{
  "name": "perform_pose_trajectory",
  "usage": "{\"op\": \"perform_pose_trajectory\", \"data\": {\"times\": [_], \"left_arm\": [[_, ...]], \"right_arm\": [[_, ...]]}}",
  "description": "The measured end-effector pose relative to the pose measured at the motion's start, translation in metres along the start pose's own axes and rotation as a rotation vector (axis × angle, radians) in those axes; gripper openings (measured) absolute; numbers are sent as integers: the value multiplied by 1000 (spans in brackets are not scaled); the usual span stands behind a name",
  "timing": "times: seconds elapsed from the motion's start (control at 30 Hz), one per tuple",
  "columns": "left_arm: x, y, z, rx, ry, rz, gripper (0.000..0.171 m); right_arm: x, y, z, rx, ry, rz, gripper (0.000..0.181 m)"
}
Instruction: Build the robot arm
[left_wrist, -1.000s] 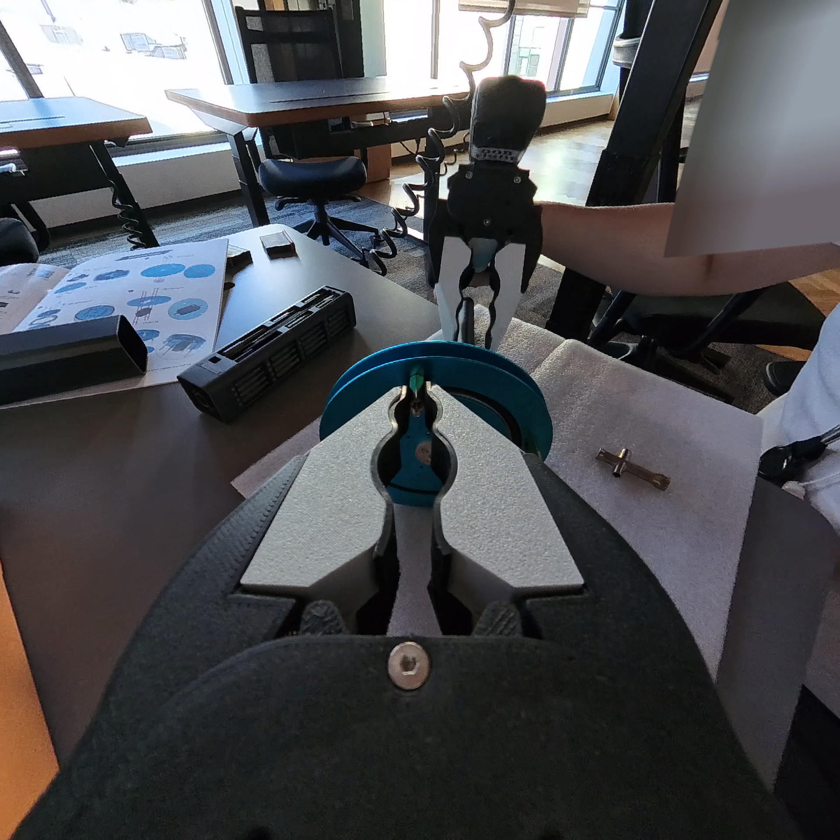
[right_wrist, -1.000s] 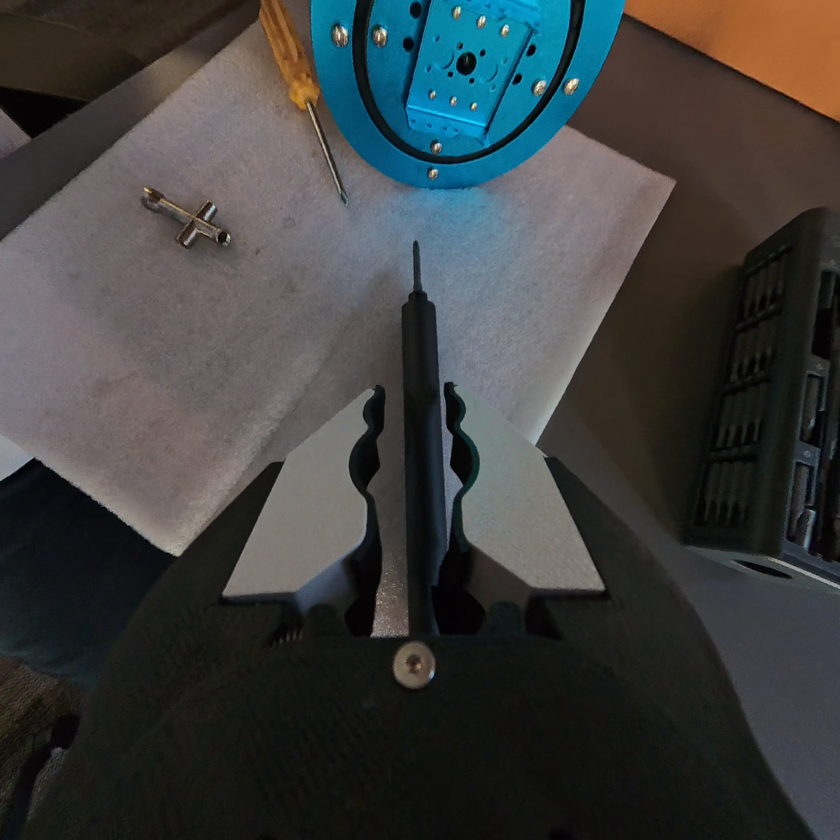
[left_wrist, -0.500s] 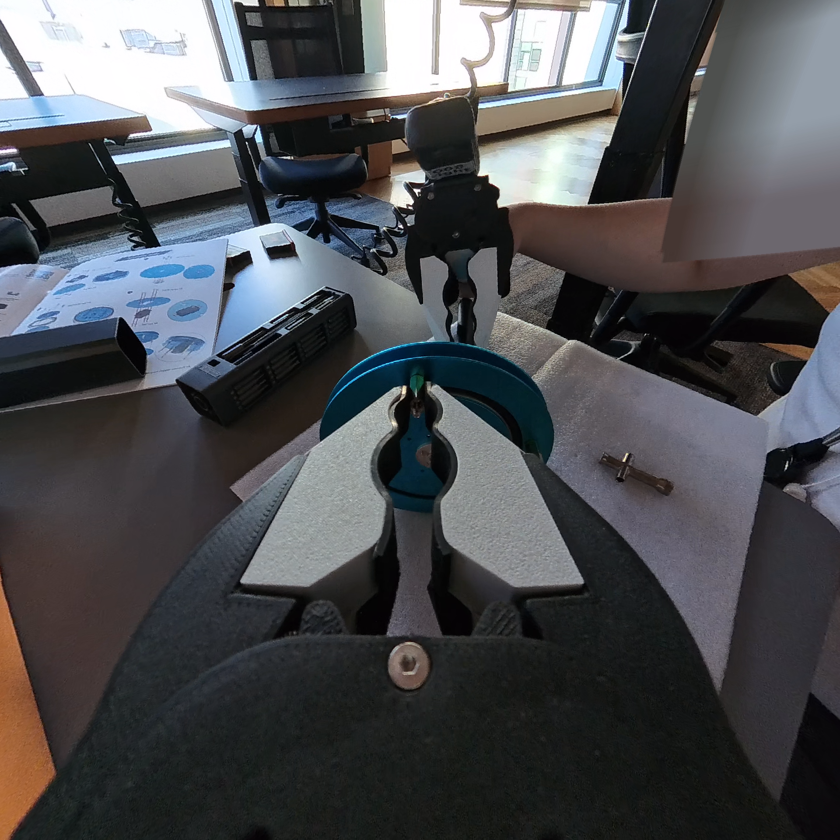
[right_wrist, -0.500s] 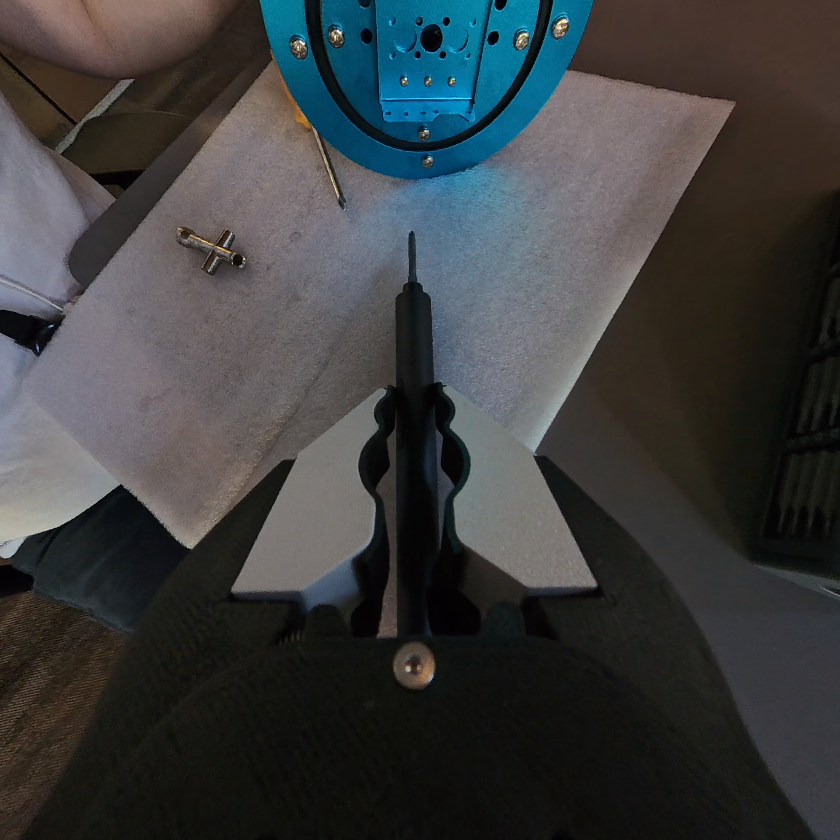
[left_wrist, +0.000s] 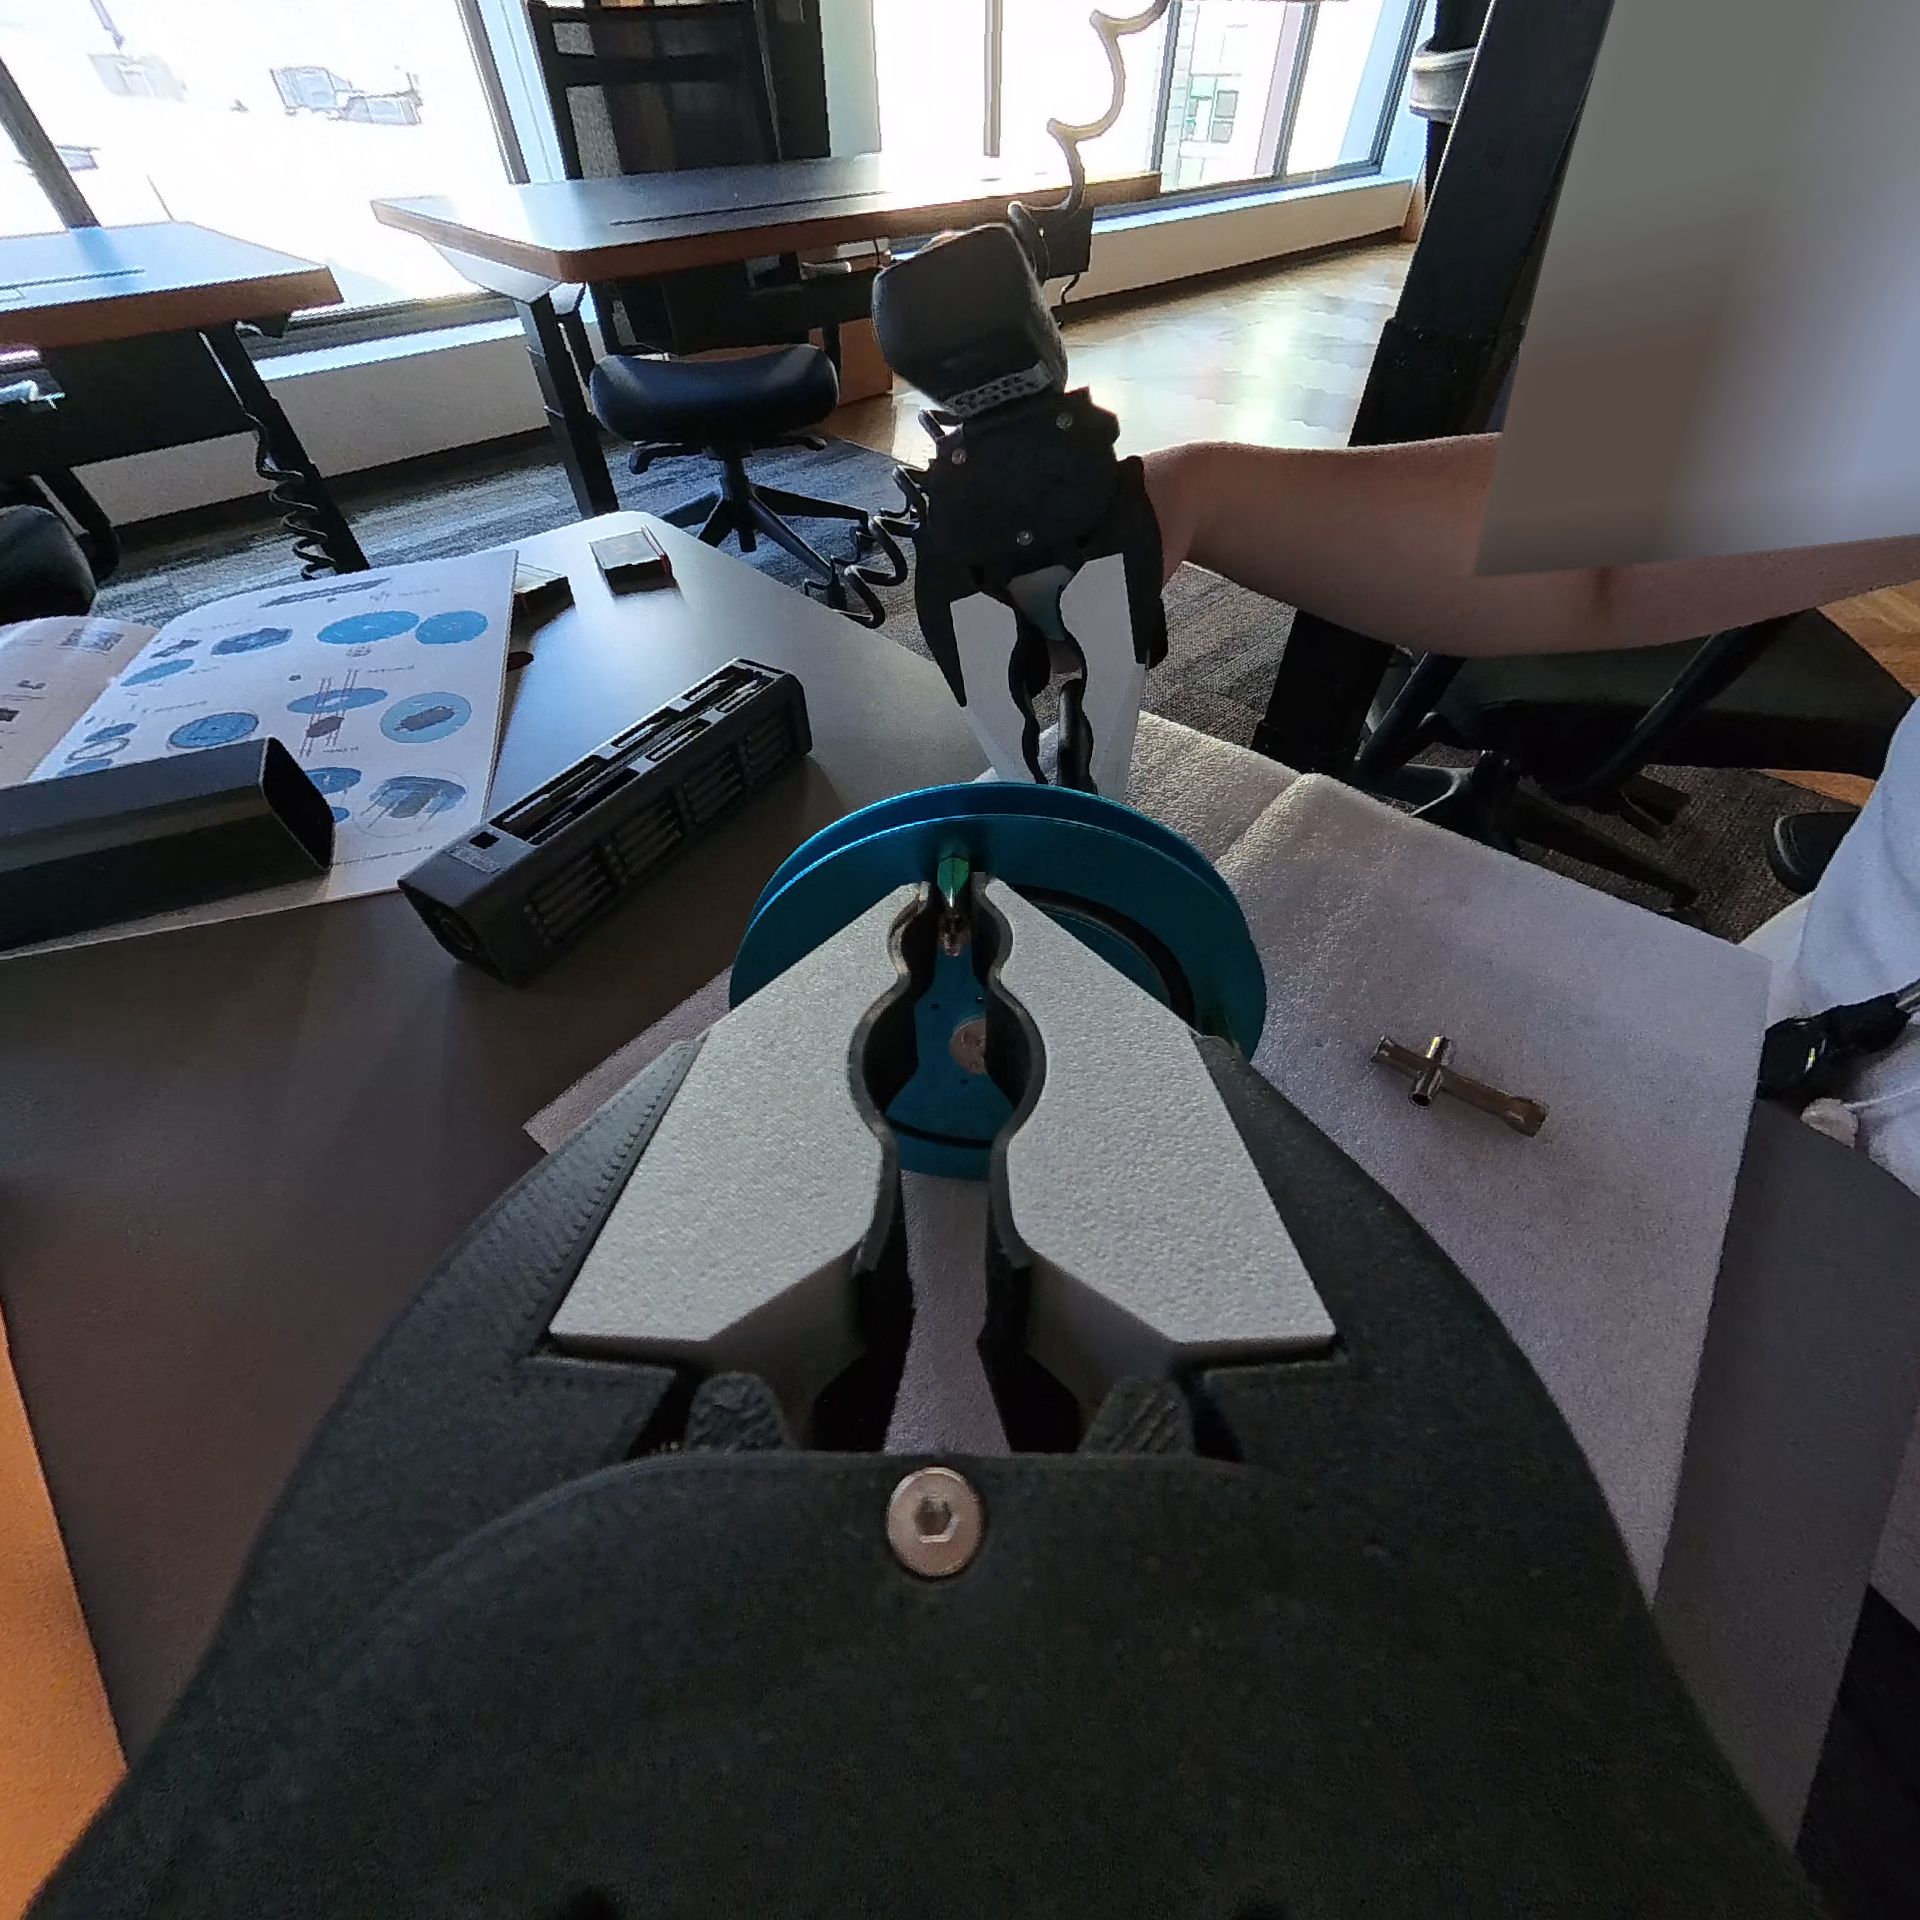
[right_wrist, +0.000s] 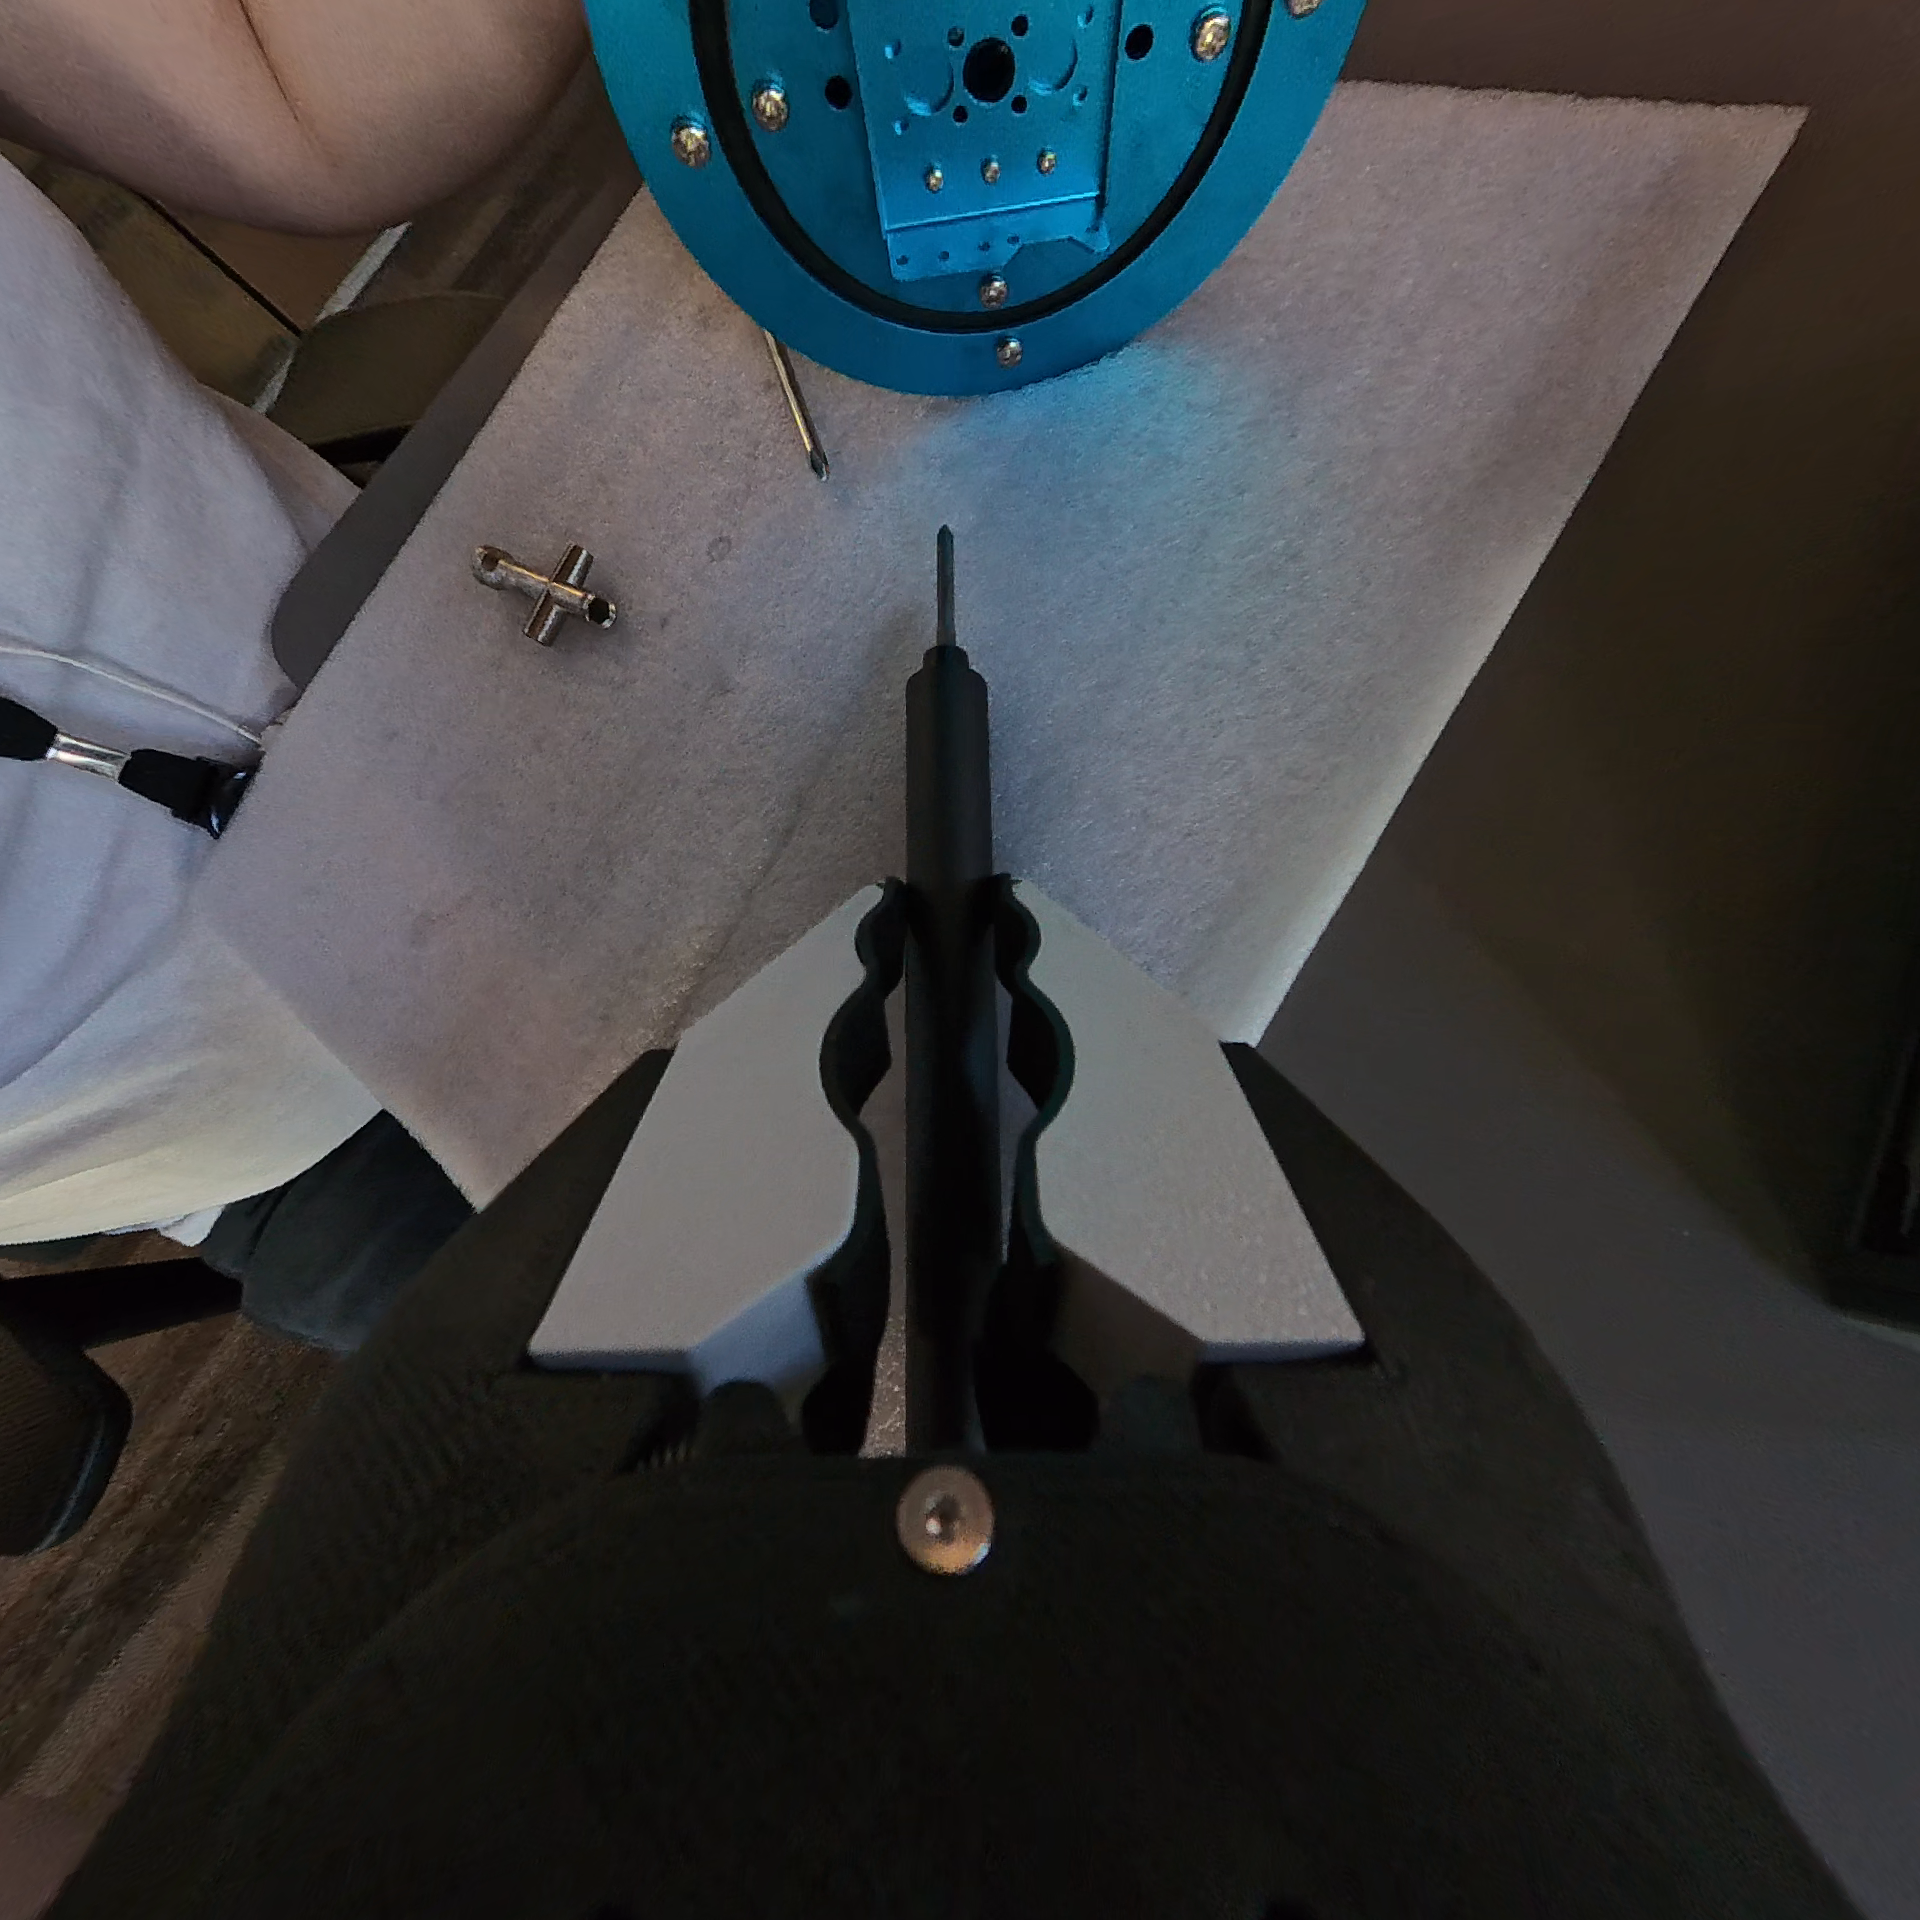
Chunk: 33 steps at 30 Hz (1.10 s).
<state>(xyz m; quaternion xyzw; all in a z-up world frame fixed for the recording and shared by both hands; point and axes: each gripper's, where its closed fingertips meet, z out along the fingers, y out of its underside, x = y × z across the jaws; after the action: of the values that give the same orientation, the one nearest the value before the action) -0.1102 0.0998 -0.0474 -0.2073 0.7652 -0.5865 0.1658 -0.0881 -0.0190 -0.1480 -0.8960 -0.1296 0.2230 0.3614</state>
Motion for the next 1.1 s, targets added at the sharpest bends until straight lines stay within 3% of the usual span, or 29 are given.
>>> {"op": "perform_pose_trajectory", "data": {"times": [0.33, 0.93, 1.1], "left_arm": [[1, 0, -1, -3, -1, 2, 4], [2, 0, -2, 1, -2, 4, 4], [2, 1, -3, 4, -1, 0, 4]], "right_arm": [[0, 1, 1, -41, 111, -160, 17], [-2, 1, 5, -35, 66, -62, 16], [-2, 1, 4, -65, 154, -161, 15]]}}
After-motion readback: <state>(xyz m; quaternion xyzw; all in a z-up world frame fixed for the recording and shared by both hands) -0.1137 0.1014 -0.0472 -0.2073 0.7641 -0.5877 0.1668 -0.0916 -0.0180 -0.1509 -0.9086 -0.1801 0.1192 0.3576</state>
